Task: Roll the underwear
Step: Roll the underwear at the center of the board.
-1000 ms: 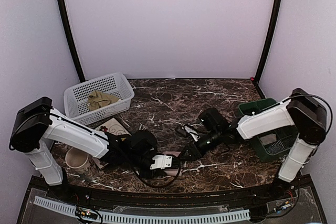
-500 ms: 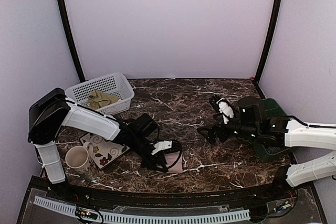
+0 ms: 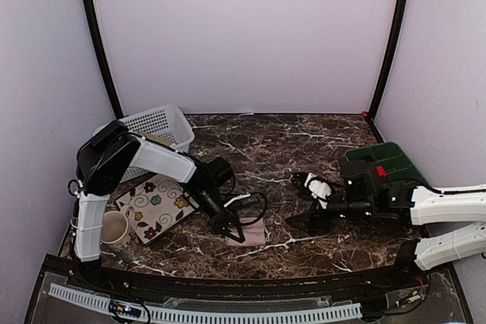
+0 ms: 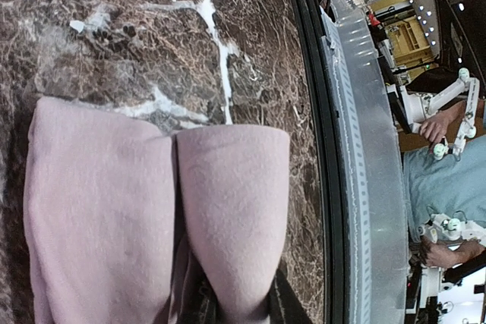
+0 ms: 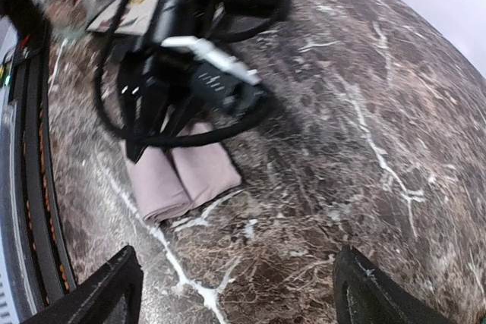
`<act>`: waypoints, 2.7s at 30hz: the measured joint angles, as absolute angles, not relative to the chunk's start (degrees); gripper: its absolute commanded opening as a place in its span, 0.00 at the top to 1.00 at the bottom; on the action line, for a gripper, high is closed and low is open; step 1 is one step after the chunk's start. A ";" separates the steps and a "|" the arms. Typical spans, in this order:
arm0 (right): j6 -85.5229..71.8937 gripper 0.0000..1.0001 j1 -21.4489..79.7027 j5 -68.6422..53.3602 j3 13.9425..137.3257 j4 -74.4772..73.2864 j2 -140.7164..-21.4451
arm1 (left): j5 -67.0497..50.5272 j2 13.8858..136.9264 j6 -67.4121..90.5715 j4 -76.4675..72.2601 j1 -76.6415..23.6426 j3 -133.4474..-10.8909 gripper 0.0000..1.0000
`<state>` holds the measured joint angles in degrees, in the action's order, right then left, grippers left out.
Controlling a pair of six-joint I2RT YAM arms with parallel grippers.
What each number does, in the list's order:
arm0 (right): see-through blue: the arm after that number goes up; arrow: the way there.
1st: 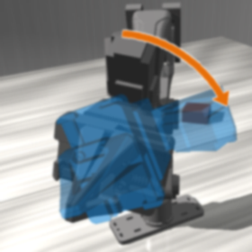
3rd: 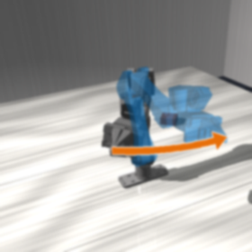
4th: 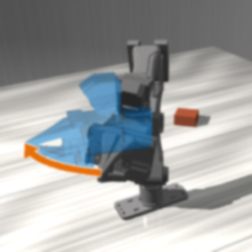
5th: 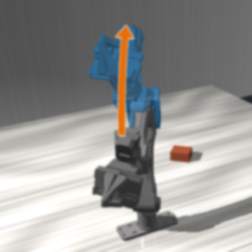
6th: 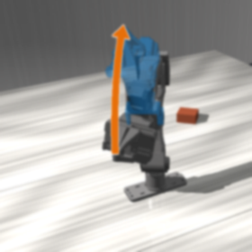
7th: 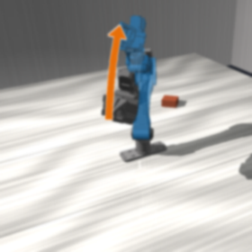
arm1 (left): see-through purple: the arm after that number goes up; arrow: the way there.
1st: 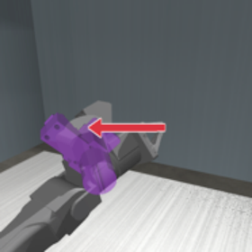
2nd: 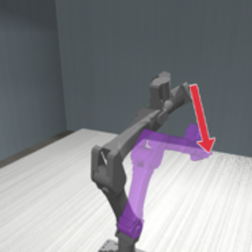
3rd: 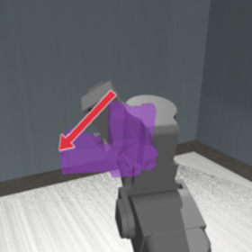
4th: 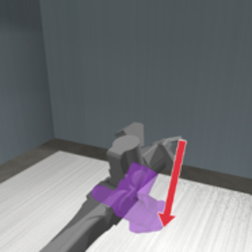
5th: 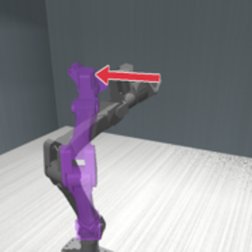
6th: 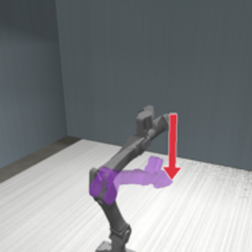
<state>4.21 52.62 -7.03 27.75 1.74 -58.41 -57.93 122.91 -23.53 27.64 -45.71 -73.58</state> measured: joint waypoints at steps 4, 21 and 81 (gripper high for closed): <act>9.08 0.28 58.96 -7.90 28.62 2.20 -65.52 | -59.66 124.53 -23.55 30.20 -45.45 -75.29 0.89; 24.62 0.42 67.09 -6.04 38.22 13.96 -91.00 | -60.58 125.38 -23.55 31.64 -45.10 -76.18 0.83; -2.22 1.00 52.75 -46.11 51.75 7.25 -109.84 | -7.66 70.32 -24.88 -3.11 -54.61 -37.63 0.16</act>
<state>-2.22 52.75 -46.11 51.75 7.25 -109.84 -7.66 70.32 -24.88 -3.11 -54.61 -37.63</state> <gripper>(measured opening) 0.106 0.904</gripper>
